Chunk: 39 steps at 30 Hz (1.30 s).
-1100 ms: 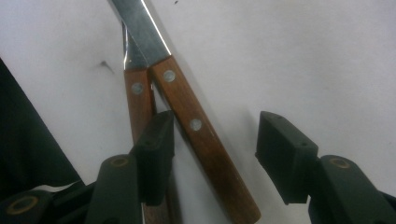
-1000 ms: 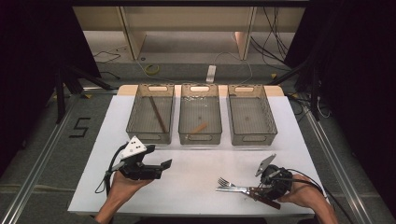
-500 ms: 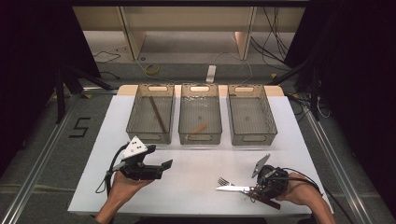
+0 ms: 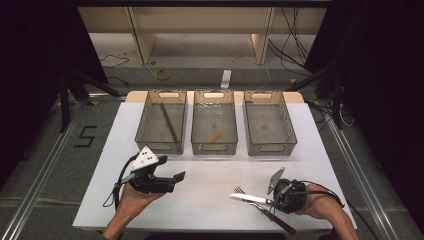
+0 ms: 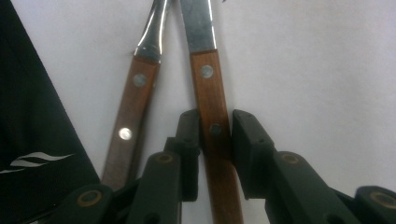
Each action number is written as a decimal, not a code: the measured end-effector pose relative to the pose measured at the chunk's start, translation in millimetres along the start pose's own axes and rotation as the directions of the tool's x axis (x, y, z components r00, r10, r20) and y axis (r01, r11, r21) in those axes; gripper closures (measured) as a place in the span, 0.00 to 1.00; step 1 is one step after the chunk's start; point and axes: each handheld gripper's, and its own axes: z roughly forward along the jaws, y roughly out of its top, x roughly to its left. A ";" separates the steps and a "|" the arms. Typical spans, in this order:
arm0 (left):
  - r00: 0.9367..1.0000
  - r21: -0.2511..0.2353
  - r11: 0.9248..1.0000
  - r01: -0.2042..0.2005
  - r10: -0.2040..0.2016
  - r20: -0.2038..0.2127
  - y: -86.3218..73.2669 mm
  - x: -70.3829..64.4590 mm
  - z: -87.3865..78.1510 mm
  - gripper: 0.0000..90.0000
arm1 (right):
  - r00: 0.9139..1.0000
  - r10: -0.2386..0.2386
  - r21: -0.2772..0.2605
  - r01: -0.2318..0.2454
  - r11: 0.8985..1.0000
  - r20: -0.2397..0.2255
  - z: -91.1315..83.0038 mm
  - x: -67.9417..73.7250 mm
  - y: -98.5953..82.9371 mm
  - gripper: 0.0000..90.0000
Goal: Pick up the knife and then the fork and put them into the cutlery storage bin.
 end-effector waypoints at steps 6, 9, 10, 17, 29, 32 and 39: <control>1.000 0.002 1.000 -0.001 0.001 0.001 0.0 0.1 0.4 0.18 | 1.000 -0.017 -0.004 0.017 1.000 0.005 -0.1 1.0 0.9 0.84; 1.000 0.004 1.000 -0.003 0.003 0.002 0.0 0.1 0.3 0.18 | 1.000 -0.021 -0.005 0.021 1.000 0.004 -0.2 0.9 0.6 0.85; 1.000 0.004 1.000 -0.003 0.003 0.002 0.0 0.1 0.3 0.18 | 1.000 -0.028 -0.005 0.028 1.000 0.002 -0.5 0.9 0.5 0.85; 1.000 0.001 1.000 0.000 0.000 0.000 0.0 0.2 0.2 0.18 | 1.000 -0.025 -0.026 0.025 0.999 0.005 -0.5 1.4 0.4 0.85; 1.000 -0.002 1.000 -0.001 0.001 -0.004 0.3 1.0 -1.0 0.18 | 0.997 0.070 -0.145 -0.071 0.987 -0.016 -9.2 -7.7 -4.7 0.85; 1.000 -0.004 1.000 0.000 0.000 -0.004 0.3 1.1 -1.2 0.18 | 0.993 0.111 -0.193 -0.115 0.975 -0.031 -13.2 -10.5 -5.6 0.85; 1.000 -0.021 1.000 0.009 -0.009 -0.014 0.9 2.7 -4.8 0.18 | 0.973 0.220 -0.308 -0.232 0.923 -0.073 -21.8 -22.7 -10.0 0.85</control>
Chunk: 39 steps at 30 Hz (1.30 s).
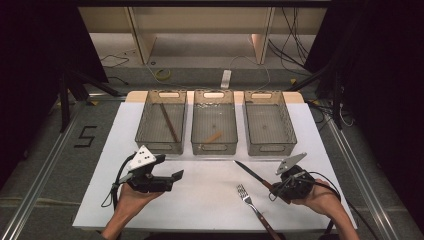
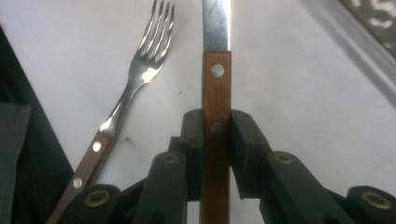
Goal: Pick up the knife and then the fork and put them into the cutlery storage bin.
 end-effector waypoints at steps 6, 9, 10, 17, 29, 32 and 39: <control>1.000 -0.009 1.000 0.008 -0.008 0.004 -0.2 1.4 -2.1 0.18 | 0.998 0.056 -0.059 -0.054 0.997 0.028 -4.6 -9.5 3.2 0.85; 1.000 -0.013 1.000 0.009 -0.009 0.002 -0.7 1.9 -3.9 0.18 | 0.998 0.057 -0.071 -0.054 0.996 0.038 -6.1 -11.0 5.8 0.85; 1.000 -0.014 1.000 0.010 -0.010 0.002 -0.9 2.2 -4.3 0.18 | 0.997 0.068 -0.088 -0.065 0.994 0.039 -7.6 -12.6 8.9 0.85; 1.000 -0.029 1.000 0.002 -0.002 0.004 -1.8 3.3 -7.6 0.18 | 0.993 0.105 -0.127 -0.097 0.987 0.053 -10.2 -20.9 16.7 0.85; 1.000 -0.037 0.999 0.004 -0.004 -0.007 -4.3 6.5 -12.6 0.18 | 0.981 0.182 -0.200 -0.164 0.966 0.072 -15.7 -38.7 36.2 0.85; 1.000 -0.043 0.999 0.008 -0.009 -0.009 -5.2 6.8 -15.0 0.18 | 0.978 0.195 -0.216 -0.175 0.961 0.076 -18.5 -43.7 40.6 0.85; 1.000 -0.045 0.999 0.007 -0.007 -0.008 -6.5 5.6 -15.1 0.18 | 0.970 0.234 -0.254 -0.209 0.944 0.072 -27.5 -59.6 55.5 0.85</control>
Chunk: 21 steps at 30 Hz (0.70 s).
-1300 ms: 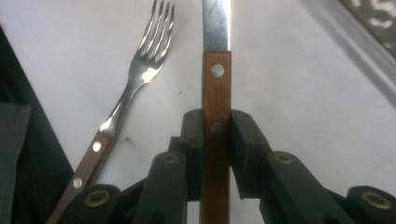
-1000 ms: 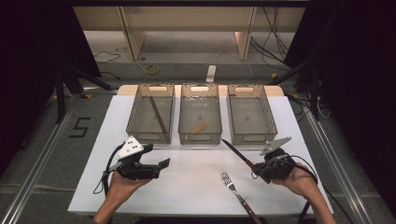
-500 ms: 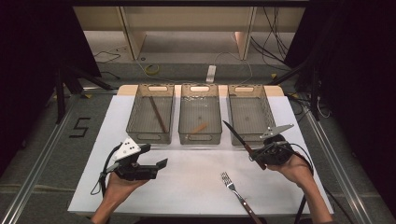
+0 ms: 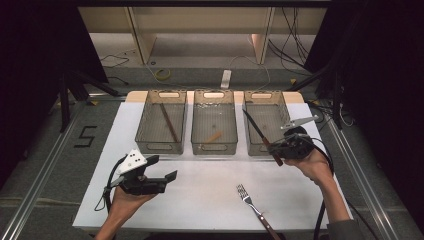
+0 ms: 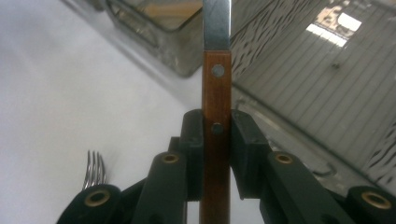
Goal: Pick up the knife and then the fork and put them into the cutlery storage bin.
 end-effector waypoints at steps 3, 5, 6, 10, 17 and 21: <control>1.000 -0.006 1.000 -0.008 0.008 0.000 0.1 -1.1 -1.4 0.18 | 1.000 0.019 -0.015 -0.018 1.000 0.013 0.4 -5.8 9.7 0.85; 1.000 -0.011 1.000 -0.003 0.003 0.000 0.2 -0.9 -2.5 0.18 | 0.999 0.038 -0.025 -0.038 0.999 0.020 1.7 -9.7 15.5 0.85; 1.000 -0.011 1.000 -0.003 0.003 0.000 0.2 -0.9 -2.5 0.18 | 0.999 0.038 -0.025 -0.038 0.999 0.020 1.7 -9.7 15.5 0.85; 1.000 -0.017 1.000 -0.005 0.005 -0.003 0.2 0.1 -4.4 0.18 | 0.996 0.087 -0.035 -0.086 0.996 0.032 7.6 -19.8 25.2 0.85; 1.000 -0.027 1.000 -0.009 0.008 -0.004 0.2 -0.7 -5.7 0.18 | 0.991 0.123 -0.043 -0.120 0.992 0.055 16.0 -28.0 45.5 0.85; 1.000 -0.029 1.000 -0.007 0.007 -0.004 0.3 -0.9 -5.7 0.18 | 0.988 0.144 -0.051 -0.141 0.989 0.061 17.7 -31.3 55.1 0.85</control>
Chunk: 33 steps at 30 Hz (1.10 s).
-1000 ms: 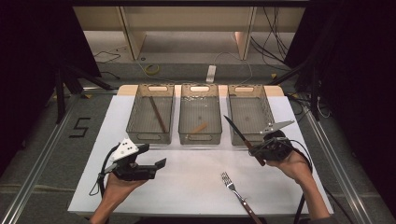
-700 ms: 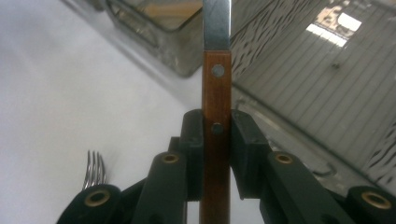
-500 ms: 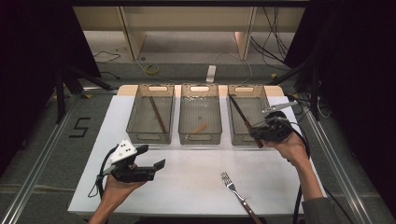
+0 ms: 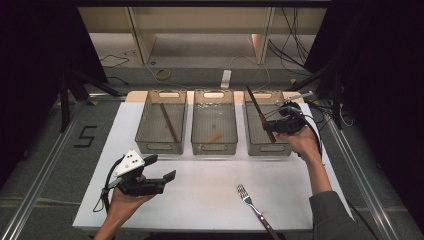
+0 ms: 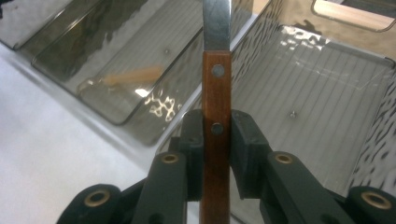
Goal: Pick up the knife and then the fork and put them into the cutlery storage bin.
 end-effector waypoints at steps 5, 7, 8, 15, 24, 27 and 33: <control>1.000 -0.013 1.000 0.005 -0.005 0.008 0.3 0.3 -0.7 0.18 | 1.000 0.017 0.011 -0.017 1.000 0.018 5.8 -2.9 6.3 0.85; 1.000 -0.014 1.000 0.004 -0.004 0.006 0.3 0.3 -0.6 0.18 | 0.999 0.031 0.018 -0.032 0.999 0.029 9.0 -5.2 8.4 0.85; 1.000 -0.014 1.000 0.004 -0.004 0.006 0.3 0.3 -0.7 0.18 | 0.998 0.045 0.022 -0.045 0.999 0.033 12.2 -7.1 10.1 0.85; 1.000 -0.017 1.000 0.004 -0.004 0.008 0.4 -0.1 -0.8 0.18 | 0.996 0.075 0.030 -0.077 0.997 0.051 21.1 -10.7 12.1 0.85; 1.000 -0.015 1.000 0.000 0.000 0.008 0.5 0.0 -0.7 0.18 | 0.993 0.091 0.050 -0.095 0.994 0.078 29.7 -13.4 10.7 0.85; 1.000 -0.018 1.000 0.003 -0.003 0.007 0.5 -0.1 -0.6 0.18 | 0.992 0.089 0.058 -0.094 0.994 0.090 32.1 -14.9 9.4 0.85; 1.000 -0.017 1.000 0.003 -0.003 0.006 0.4 0.0 -0.2 0.18 | 0.989 0.095 0.081 -0.104 0.991 0.112 36.8 -16.8 4.9 0.85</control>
